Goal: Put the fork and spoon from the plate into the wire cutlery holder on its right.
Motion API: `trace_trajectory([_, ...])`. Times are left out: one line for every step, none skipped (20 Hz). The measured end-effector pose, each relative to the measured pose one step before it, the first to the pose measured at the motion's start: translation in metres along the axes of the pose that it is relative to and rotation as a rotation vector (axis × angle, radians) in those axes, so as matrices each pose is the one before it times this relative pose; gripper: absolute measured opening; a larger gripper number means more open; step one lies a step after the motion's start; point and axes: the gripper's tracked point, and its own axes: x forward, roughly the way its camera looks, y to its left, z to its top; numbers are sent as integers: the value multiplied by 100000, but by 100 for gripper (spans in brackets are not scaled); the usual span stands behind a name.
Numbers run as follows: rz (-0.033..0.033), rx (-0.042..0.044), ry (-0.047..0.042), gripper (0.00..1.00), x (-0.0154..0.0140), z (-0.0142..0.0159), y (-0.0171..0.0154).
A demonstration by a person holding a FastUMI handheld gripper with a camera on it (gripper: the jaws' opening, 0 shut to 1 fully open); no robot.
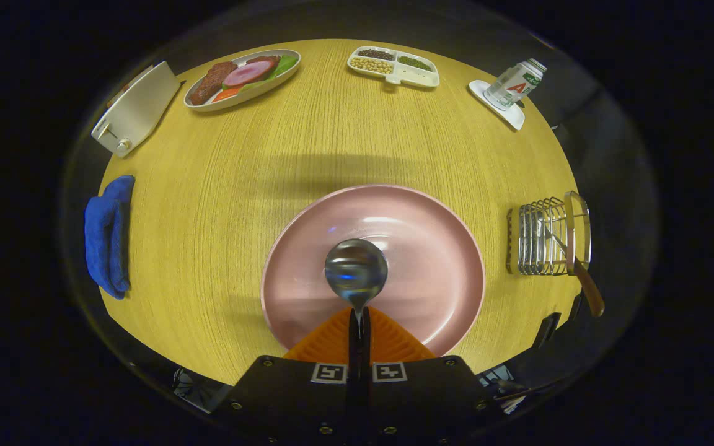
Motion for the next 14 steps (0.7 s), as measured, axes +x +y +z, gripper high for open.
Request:
trace_trajectory([-480, 482, -557, 1, -318, 273, -359])
trace_trajectory([-676, 831, -560, 1, -448, 417, -542])
trace_trajectory([-976, 948, -463, 1, -329, 362, -633])
trace_trajectory([-1147, 888, -399, 1, -366, 481, -790])
trace_trajectory([-1501, 1002, -246, 1, -446, 349, -901])
trace_trajectory([-1619, 921, 49, 1, -446, 410, -1082])
trace_trajectory([-1680, 1021, 161, 1, -372, 353, -1097])
trace_trajectory([-1473, 1493, -201, 1, -453, 436, -1194])
trace_trajectory([-1230, 2187, -394, 1, -401, 391, -1156])
trace_trajectory([-1093, 2438, -181, 1, -360, 438, -1226])
trace_trajectory([-1500, 2538, -90, 1, -227, 311, -1288])
trace_trajectory([-1748, 2222, -237, 1, -281, 290, -1316])
trace_trajectory([-1547, 2154, -159, 1, -35, 316, -1530])
trace_trajectory([-1352, 2211, 68, 1, -179, 322, -1264])
